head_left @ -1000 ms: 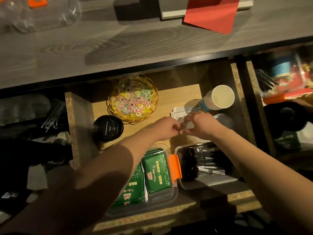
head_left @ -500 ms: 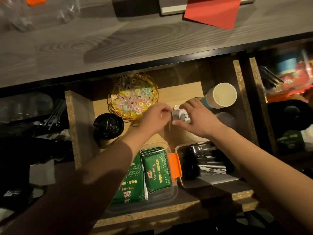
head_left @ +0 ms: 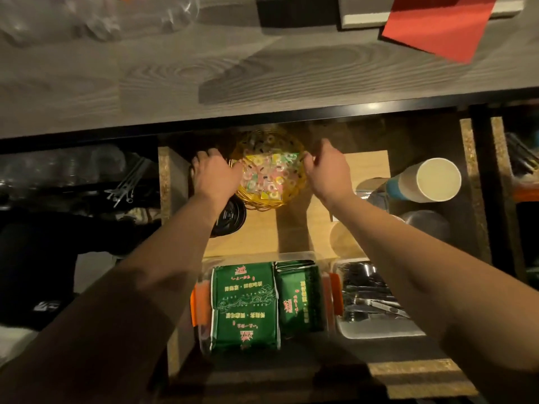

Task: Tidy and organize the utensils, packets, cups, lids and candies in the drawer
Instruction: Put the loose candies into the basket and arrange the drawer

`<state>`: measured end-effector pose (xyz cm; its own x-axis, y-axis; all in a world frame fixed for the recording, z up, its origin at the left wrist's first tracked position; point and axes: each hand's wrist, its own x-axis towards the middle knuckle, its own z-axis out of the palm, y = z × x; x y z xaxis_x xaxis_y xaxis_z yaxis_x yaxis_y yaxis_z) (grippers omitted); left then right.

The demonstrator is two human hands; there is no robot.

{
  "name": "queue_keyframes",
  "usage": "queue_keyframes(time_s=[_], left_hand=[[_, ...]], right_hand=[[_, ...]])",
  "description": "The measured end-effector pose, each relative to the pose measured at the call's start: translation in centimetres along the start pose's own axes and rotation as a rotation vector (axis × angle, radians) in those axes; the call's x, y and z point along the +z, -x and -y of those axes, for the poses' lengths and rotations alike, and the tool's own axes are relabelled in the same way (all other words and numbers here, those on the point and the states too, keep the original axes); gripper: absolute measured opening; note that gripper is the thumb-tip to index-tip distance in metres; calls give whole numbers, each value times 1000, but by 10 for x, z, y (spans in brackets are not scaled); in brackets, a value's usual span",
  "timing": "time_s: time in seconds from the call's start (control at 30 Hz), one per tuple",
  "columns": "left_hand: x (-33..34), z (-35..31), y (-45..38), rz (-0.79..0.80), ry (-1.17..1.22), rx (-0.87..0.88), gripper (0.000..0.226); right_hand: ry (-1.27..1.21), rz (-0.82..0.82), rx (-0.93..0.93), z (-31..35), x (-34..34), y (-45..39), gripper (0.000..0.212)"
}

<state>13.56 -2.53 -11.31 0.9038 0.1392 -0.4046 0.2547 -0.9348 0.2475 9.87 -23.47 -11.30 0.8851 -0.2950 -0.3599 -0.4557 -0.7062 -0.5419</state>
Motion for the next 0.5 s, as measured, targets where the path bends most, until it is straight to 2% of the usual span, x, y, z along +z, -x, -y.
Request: queue_keyframes(time_s=[0.1, 0.17, 0.2, 0.27, 0.33, 0.37, 0.47, 0.5], left_hand=[[-5, 8, 5, 87, -112, 46, 91], [-9, 12, 10, 204, -103, 9, 93], [-11, 14, 12, 264, -117, -15, 87], [-16, 19, 15, 373, -159, -53, 73], [-19, 23, 17, 479, -178, -63, 70], [-20, 25, 17, 523, -174, -66, 69], [-18, 31, 18, 608, -140, -89, 62], [-17, 34, 20, 633, -114, -96, 59]], right_hand=[[-7, -96, -80, 8, 7, 10, 33], [-42, -38, -90, 9, 8, 20, 28], [-47, 97, -108, 7, 13, 25, 32], [-88, 432, -110, 10, 24, 37, 54], [-106, 665, -101, 17, 36, 45, 73], [-86, 752, -96, 21, 42, 48, 72], [-82, 944, -16, 32, 58, 55, 43], [-130, 989, 38, 37, 61, 58, 39]])
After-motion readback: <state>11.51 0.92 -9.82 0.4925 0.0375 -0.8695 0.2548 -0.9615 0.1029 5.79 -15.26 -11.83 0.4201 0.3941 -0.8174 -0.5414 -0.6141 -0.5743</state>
